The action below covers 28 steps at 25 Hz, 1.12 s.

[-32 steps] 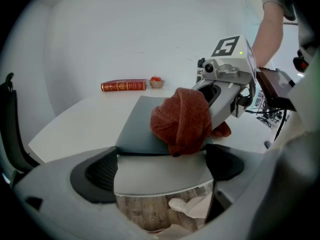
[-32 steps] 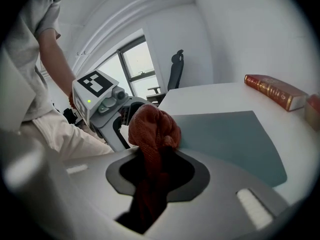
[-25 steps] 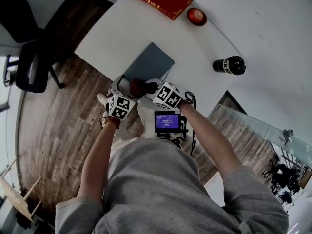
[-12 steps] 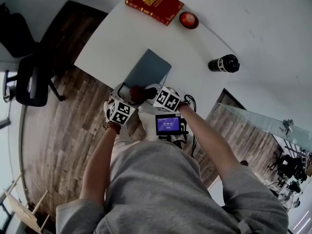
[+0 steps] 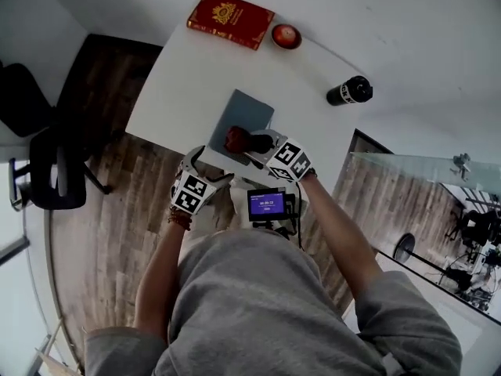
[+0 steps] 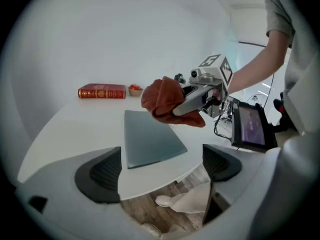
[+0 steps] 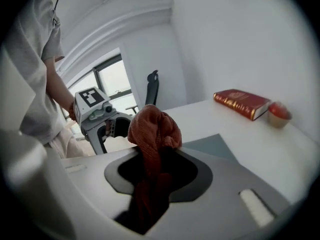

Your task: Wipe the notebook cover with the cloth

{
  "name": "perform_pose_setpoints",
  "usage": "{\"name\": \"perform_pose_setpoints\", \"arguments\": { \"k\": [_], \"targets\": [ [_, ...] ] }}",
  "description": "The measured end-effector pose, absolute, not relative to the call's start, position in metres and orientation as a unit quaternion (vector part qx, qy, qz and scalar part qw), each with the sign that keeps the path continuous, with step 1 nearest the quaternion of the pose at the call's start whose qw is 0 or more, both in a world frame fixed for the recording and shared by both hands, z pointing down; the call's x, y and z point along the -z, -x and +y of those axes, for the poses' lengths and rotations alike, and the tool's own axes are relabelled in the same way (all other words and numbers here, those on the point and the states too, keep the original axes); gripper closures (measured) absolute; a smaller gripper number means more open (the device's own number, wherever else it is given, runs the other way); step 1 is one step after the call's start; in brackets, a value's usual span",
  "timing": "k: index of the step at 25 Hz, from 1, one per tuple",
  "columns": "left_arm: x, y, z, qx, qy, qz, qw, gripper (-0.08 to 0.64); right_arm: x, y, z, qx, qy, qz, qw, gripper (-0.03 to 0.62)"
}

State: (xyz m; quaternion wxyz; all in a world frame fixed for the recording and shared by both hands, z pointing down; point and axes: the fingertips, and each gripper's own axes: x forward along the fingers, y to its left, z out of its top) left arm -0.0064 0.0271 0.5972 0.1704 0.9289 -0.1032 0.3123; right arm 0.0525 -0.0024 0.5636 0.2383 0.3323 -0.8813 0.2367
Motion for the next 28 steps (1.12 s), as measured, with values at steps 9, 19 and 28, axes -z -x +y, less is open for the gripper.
{"name": "perform_pose_setpoints", "arguments": {
  "k": [9,19,28],
  "targets": [
    [-0.454,0.003,-0.038,-0.184,-0.978,-0.092,0.042,0.188,-0.405,-0.085,-0.024,-0.165,-0.595,-0.787,0.021,0.465],
    [-0.321,0.018,-0.039,-0.022,-0.995,-0.084,-0.045,0.415,-0.318,-0.047,0.021,-0.108,-0.699,-0.701,-0.094,0.465],
    [-0.297,0.044,-0.034,0.013,-0.994,-0.097,-0.055,0.534,-0.289,-0.023,0.047,-0.064,-0.731,-0.674,-0.087,0.466]
  ]
}}
